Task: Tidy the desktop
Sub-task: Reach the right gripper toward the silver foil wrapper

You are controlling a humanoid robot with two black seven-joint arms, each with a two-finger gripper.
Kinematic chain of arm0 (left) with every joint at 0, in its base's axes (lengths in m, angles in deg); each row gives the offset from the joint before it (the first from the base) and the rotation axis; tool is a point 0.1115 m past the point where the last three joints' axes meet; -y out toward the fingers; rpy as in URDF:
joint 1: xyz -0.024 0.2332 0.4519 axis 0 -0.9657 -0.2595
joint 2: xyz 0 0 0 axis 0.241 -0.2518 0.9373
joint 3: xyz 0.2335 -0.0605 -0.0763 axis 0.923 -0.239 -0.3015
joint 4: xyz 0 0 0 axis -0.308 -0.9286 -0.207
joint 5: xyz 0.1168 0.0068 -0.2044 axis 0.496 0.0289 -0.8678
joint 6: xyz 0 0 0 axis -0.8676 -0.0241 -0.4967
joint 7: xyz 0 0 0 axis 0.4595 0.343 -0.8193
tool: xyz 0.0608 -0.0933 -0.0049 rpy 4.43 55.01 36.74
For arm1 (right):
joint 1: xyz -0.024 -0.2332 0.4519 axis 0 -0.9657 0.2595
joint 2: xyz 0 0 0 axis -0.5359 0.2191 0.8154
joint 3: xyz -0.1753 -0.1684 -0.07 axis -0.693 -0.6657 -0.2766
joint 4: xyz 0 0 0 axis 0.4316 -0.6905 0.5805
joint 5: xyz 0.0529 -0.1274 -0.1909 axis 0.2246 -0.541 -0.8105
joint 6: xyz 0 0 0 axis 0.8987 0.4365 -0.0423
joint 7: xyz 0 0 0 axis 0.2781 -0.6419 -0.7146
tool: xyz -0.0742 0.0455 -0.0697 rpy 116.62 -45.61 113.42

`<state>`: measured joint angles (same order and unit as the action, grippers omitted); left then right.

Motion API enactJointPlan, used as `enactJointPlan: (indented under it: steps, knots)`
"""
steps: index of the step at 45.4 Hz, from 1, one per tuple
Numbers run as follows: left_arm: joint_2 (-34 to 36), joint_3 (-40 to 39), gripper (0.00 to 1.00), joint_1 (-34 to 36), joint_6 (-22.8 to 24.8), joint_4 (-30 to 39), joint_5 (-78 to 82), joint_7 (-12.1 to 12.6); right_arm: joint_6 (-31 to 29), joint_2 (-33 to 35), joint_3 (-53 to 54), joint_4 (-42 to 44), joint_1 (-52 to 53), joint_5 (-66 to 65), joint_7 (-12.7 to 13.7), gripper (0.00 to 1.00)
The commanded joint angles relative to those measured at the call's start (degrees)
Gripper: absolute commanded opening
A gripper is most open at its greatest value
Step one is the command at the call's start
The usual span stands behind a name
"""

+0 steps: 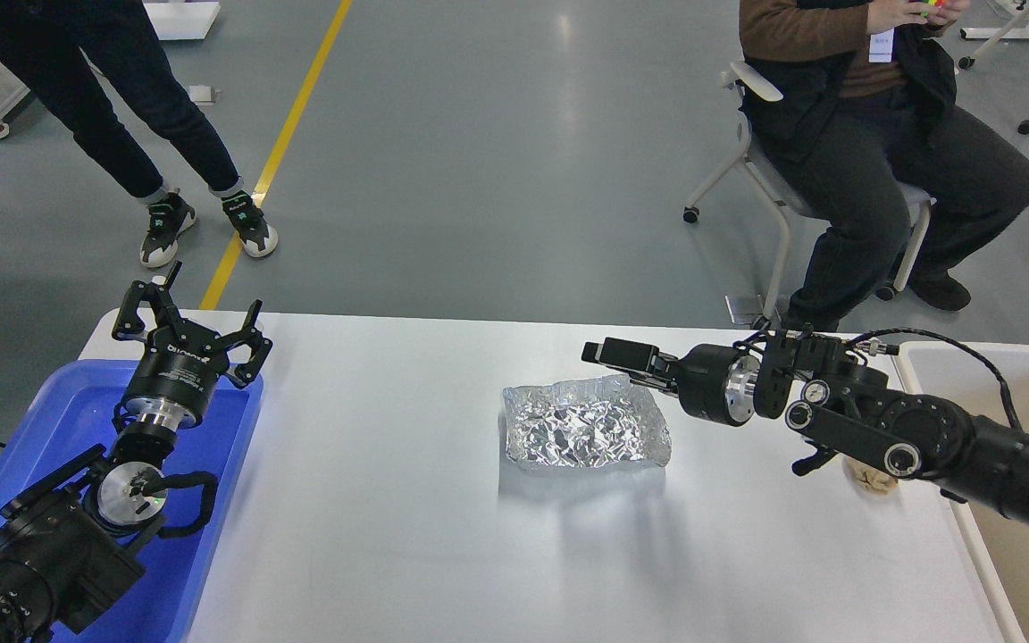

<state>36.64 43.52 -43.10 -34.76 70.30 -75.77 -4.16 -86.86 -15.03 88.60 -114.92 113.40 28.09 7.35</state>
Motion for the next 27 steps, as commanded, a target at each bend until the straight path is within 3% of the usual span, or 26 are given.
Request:
enactJointPlan:
  steps: [1,5,27]
  knots:
    - [0.0,0.0,1.00,0.0,0.0,0.0,0.0,0.0,5.5,-0.4,-8.0,5.6,0.4,-4.8,-2.7,1.00]
    - [0.0,-0.1,1.00,0.0,0.0,0.0,0.0,0.0,6.9,-1.3,-9.6,7.1,0.4,-4.8,-4.7,1.00]
    - [0.0,0.0,1.00,0.0,0.0,0.0,0.0,0.0,12.5,-9.9,-14.0,17.5,-2.2,-4.7,-5.6,1.00]
